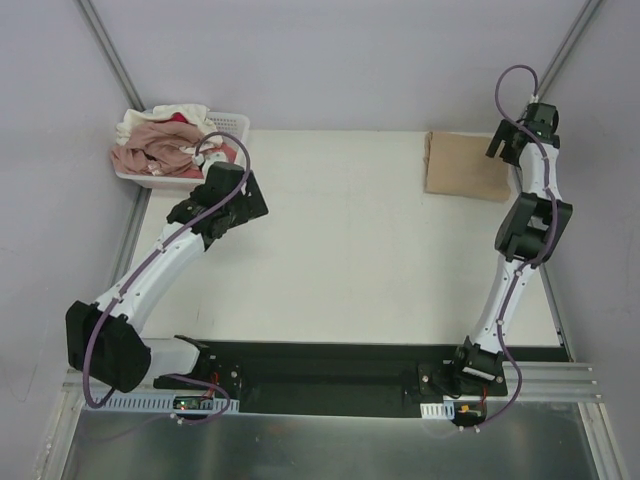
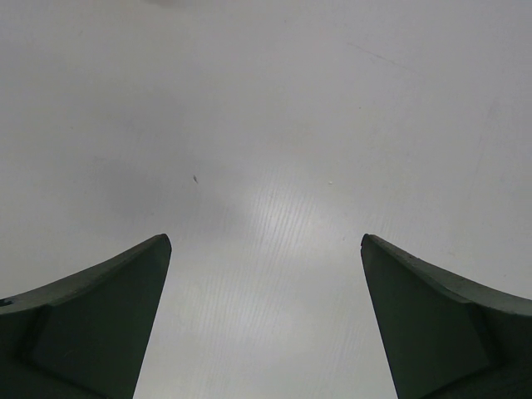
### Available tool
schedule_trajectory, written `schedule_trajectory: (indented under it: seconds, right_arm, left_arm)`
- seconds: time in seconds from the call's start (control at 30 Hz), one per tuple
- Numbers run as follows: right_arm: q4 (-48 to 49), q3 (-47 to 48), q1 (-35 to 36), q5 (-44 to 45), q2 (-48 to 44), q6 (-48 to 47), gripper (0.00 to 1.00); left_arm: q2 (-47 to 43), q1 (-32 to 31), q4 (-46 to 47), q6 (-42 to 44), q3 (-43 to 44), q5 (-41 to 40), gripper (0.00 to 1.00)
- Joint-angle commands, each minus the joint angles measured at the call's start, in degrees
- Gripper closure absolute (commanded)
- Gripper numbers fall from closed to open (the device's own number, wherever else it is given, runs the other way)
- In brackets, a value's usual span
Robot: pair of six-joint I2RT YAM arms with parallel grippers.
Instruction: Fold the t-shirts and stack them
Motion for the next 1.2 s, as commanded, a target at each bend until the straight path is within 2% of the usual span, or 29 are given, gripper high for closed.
schedule_trajectory:
  seconds: [0.0,0.07,0.1,0.13,0.23,0.33,0.37,0.43,0.47,0.6,0.67,0.73,0.87,0.93,0.97,1.0,1.07,1.1,1.17]
  right_arm:
    - [-2.01,-6.28,-0.14,-2.6,-17.15,3.36,0.03]
    - [-1.14,-13.14,0.03,-8.2,-22.71,6.69,0.03]
    - [0.87,-16.74,0.12,-10.15,-28.91,7.57,0.03]
    - [1.93,-25.57,0.73,-11.73,-32.02,9.41,0.03]
    - [4.14,-40.88,3.44,-14.03,-43.54,10.3,0.03]
    - [3.79,-50.33,6.96,-13.86,-52.51,11.78,0.03]
    - [3.7,-55.83,7.85,-14.12,-54.27,13.02,0.03]
    - [2.91,-60.35,10.13,-14.56,-58.41,13.73,0.03]
    - [2.48,-63.16,10.75,-15.35,-59.37,13.91,0.03]
    - [-0.24,-67.4,12.34,-18.6,-62.37,14.0,0.03]
    - [-2.17,-68.01,12.95,-19.56,-63.16,13.91,0.03]
    - [-2.89,-68.54,13.65,-19.14,-63.95,13.47,0.03]
    - [-5.08,-68.46,13.92,-17.47,-66.14,12.59,0.03]
    - [-5.44,-68.63,13.92,-16.59,-67.37,12.5,0.03]
    - [-5.53,-68.81,14.01,-16.58,-67.73,12.41,0.03]
    - [-5.61,-68.81,14.01,-16.58,-67.91,12.33,0.03]
    - [-6.23,-68.72,14.01,-16.85,-68.09,12.06,0.03]
    - [-6.23,-68.9,14.18,-16.93,-68.17,12.06,0.03]
    - [-6.06,-69.42,14.27,-16.94,-68.35,11.97,0.03]
  left_arm:
    - [-5.69,0.97,-0.94,2.08,2.02,-3.39,0.01]
    - [-5.97,2.37,-1.03,1.82,1.93,-5.33,0.01]
    - [-5.88,3.34,-1.11,0.77,2.02,-5.07,0.01]
    - [-5.62,4.48,-1.12,0.24,2.1,-2.54,0.01]
    - [-2.99,9.84,-1.11,-1.26,3.59,0.73,0.01]
    - [3.24,13.09,-0.68,0.48,9.03,1.0,0.01]
    - [5.44,13.71,-0.68,1.8,13.92,1.08,0.01]
    - [13.08,15.03,0.2,7.15,19.39,1.87,0.01]
    - [15.8,15.38,0.9,9.7,24.9,3.09,0.01]
    - [31.95,16.79,1.87,24.01,38.73,14.77,0.01]
    - [38.64,16.88,1.87,29.2,44.19,15.32,0.01]
    - [42.36,17.23,1.87,31.07,47.87,15.93,0.01]
    - [49.48,17.32,1.78,33.88,50.0,20.41,0.02]
    - [51.41,17.32,1.61,33.63,50.44,20.42,0.11]
    - [51.86,17.23,1.61,33.11,50.53,20.68,0.2]
    - [52.21,17.23,1.7,33.19,50.44,21.38,0.4]
    - [52.74,16.45,1.78,33.1,50.53,23.4,0.62]
    - [52.74,15.92,1.87,31.45,50.62,23.5,0.78]
    - [53.09,13.47,1.96,31.61,51.14,23.5,0.83]
